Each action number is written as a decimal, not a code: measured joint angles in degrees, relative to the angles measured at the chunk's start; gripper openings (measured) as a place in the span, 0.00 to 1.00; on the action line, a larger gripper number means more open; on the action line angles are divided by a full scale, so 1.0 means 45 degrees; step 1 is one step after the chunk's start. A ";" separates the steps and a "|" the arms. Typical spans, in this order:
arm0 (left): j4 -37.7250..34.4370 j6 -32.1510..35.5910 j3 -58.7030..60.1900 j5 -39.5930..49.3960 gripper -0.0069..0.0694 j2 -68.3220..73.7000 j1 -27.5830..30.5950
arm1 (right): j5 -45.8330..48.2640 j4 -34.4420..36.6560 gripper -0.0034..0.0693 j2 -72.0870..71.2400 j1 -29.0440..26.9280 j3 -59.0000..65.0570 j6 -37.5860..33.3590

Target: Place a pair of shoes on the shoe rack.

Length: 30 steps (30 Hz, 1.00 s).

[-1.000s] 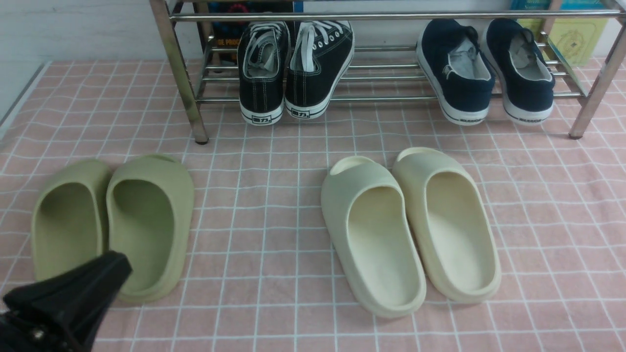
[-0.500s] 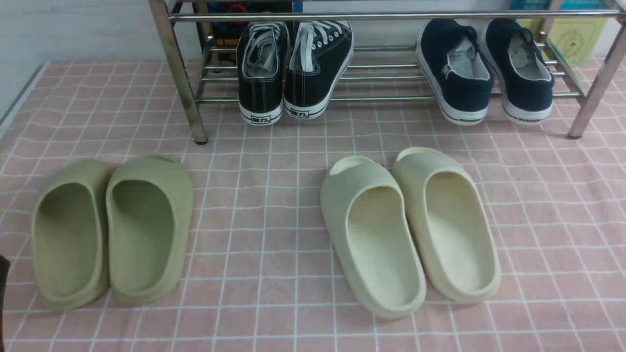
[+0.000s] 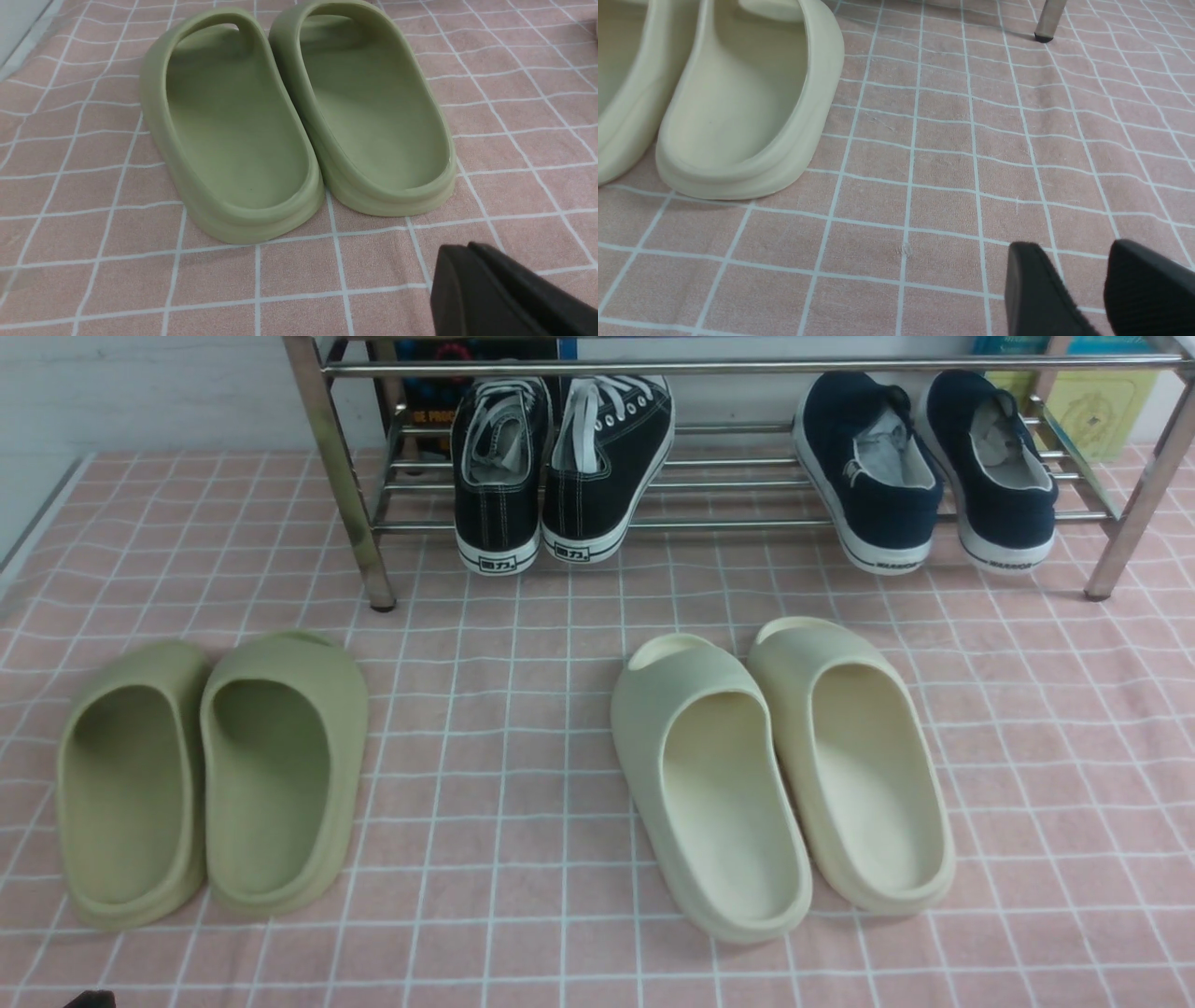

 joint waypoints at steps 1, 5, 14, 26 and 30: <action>-0.0015 0.0012 -0.0004 0.0013 0.10 0.0000 0.0000 | 0.0000 0.0000 0.38 0.0000 0.0000 0.0000 0.0000; -0.0061 0.0012 -0.0015 0.0047 0.10 0.0000 0.0000 | 0.0000 0.0000 0.38 0.0000 0.0000 0.0000 0.0000; -0.0086 0.0063 -0.0029 0.0118 0.11 0.0000 0.0000 | 0.0000 0.0000 0.38 0.0000 0.0000 0.0000 0.0000; -0.0075 0.0063 -0.0029 0.0118 0.11 0.0000 0.0000 | 0.0000 0.0000 0.38 0.0000 0.0000 0.0000 0.0000; -0.0075 0.0063 -0.0029 0.0118 0.12 0.0000 0.0000 | 0.0000 0.0000 0.38 0.0000 0.0000 0.0000 0.0000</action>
